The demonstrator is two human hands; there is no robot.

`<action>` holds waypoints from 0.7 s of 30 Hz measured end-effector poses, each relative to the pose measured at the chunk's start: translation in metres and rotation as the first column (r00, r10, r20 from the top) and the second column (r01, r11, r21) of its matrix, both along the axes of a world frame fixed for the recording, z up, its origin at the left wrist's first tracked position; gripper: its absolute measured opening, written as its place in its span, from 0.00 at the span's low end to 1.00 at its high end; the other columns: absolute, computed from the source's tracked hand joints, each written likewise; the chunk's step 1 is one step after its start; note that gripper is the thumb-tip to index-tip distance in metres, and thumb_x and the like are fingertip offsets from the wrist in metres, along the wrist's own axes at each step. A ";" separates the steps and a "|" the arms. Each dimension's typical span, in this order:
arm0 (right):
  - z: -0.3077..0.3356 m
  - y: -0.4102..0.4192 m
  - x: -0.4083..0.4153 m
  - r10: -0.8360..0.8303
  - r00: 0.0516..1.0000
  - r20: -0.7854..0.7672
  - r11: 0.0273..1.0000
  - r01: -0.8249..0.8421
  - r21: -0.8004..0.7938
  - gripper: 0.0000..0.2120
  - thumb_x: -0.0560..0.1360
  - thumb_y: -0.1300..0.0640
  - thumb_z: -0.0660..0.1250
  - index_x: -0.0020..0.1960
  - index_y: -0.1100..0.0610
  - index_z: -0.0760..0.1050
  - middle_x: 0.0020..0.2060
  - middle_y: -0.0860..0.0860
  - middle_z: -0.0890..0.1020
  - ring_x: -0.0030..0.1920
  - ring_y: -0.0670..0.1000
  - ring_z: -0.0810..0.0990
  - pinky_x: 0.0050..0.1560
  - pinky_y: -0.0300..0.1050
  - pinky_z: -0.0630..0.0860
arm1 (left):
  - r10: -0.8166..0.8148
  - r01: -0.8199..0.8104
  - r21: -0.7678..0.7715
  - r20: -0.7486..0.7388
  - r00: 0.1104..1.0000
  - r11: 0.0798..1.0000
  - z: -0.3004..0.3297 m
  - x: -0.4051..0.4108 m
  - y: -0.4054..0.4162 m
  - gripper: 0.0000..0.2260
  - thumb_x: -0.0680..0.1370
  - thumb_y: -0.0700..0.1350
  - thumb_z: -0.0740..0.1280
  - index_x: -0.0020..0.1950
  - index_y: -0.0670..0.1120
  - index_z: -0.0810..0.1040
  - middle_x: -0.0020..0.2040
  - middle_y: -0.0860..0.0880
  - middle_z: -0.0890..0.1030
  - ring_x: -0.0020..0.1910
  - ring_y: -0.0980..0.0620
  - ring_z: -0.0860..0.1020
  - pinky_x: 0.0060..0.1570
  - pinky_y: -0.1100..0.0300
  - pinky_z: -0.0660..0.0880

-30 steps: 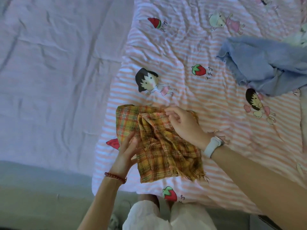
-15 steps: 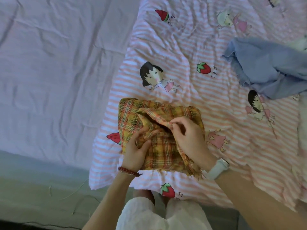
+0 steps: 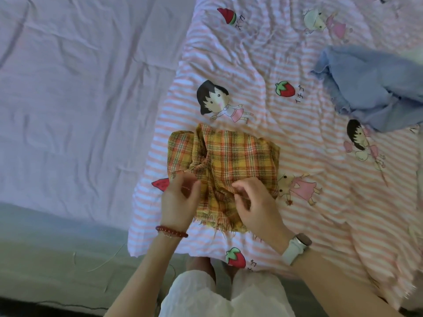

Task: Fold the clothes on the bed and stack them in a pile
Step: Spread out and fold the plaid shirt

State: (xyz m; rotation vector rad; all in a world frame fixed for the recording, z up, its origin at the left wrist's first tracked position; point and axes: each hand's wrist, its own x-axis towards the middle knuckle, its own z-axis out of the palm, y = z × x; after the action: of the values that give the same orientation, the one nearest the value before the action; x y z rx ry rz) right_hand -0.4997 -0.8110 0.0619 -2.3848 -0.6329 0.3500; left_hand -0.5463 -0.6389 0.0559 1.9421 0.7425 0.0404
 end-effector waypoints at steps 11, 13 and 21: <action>0.001 -0.004 0.000 -0.192 0.979 0.066 0.980 0.188 0.071 0.08 0.76 0.60 0.58 0.44 0.63 0.74 0.37 0.52 0.76 0.37 0.51 0.73 0.38 0.49 0.73 | 0.103 -0.119 -0.455 -0.060 0.993 0.883 -0.011 -0.003 -0.010 0.10 0.74 0.35 0.67 0.35 0.47 0.76 0.30 0.51 0.78 0.31 0.53 0.78 0.35 0.58 0.77; 0.002 -0.004 -0.001 -0.107 0.990 0.093 0.994 0.106 0.015 0.07 0.75 0.59 0.62 0.48 0.63 0.75 0.41 0.53 0.77 0.41 0.52 0.75 0.42 0.48 0.72 | 0.134 -0.120 -0.741 -0.041 0.990 0.661 -0.009 -0.010 -0.002 0.12 0.73 0.37 0.64 0.30 0.48 0.76 0.27 0.52 0.74 0.28 0.56 0.73 0.32 0.62 0.73; -0.016 -0.008 -0.005 -0.067 0.997 0.030 0.974 0.072 -0.217 0.06 0.72 0.60 0.68 0.46 0.61 0.78 0.41 0.54 0.79 0.43 0.57 0.76 0.43 0.56 0.73 | 0.194 -0.242 -0.145 -0.283 0.939 0.959 -0.022 -0.023 0.000 0.03 0.77 0.39 0.65 0.44 0.45 0.73 0.37 0.49 0.77 0.40 0.47 0.77 0.41 0.56 0.76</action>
State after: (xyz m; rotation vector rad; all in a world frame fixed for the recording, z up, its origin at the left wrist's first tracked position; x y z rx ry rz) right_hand -0.5051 -0.8191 0.0463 -2.6163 -0.5436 0.3796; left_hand -0.5690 -0.6385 0.0334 1.7041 1.1025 -0.1504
